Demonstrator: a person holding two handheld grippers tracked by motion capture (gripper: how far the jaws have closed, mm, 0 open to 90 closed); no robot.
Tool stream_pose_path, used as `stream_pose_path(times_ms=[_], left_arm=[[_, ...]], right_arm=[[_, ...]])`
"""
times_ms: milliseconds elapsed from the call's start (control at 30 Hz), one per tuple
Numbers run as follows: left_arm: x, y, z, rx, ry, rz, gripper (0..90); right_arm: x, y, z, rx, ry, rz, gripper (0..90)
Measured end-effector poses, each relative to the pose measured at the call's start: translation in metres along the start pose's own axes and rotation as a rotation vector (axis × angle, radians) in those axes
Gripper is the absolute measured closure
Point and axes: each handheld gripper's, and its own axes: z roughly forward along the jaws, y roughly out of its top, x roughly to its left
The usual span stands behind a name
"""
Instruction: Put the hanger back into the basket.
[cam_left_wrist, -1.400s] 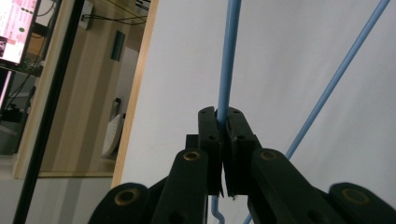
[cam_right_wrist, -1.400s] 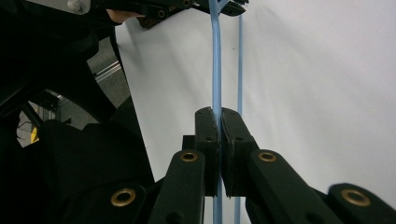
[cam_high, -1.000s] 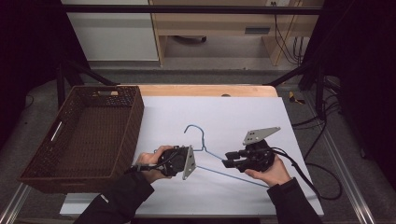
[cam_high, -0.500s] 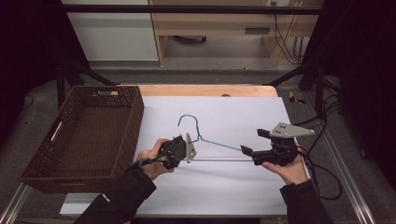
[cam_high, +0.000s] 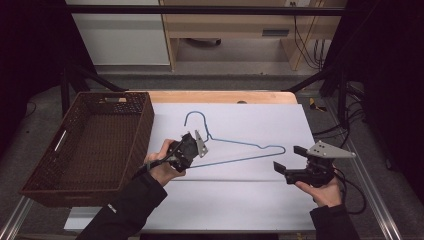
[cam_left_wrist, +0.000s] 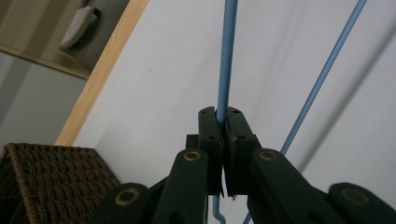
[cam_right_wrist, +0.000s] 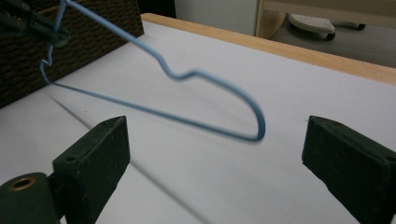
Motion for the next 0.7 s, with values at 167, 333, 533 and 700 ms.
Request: stream_pose_path(times_ms=[167,333,533,700], left_arm=[[0.009,0.006,-0.006,0.025,-0.017,-0.050,87.2],[0.022,0.008,-0.019,0.022,-0.027,-0.100,87.2],[0.043,0.004,-0.039,0.009,0.000,-0.152,87.2],[0.060,0.001,-0.057,0.015,0.033,-0.175,87.1]], right_arm=[[-0.001,-0.012,0.003,0.036,-0.008,0.012,7.5],[0.001,-0.019,0.006,0.034,-0.017,0.004,7.1],[0.002,-0.023,0.009,0.022,-0.022,0.012,6.3],[0.000,-0.025,0.011,0.031,-0.024,0.016,6.3]])
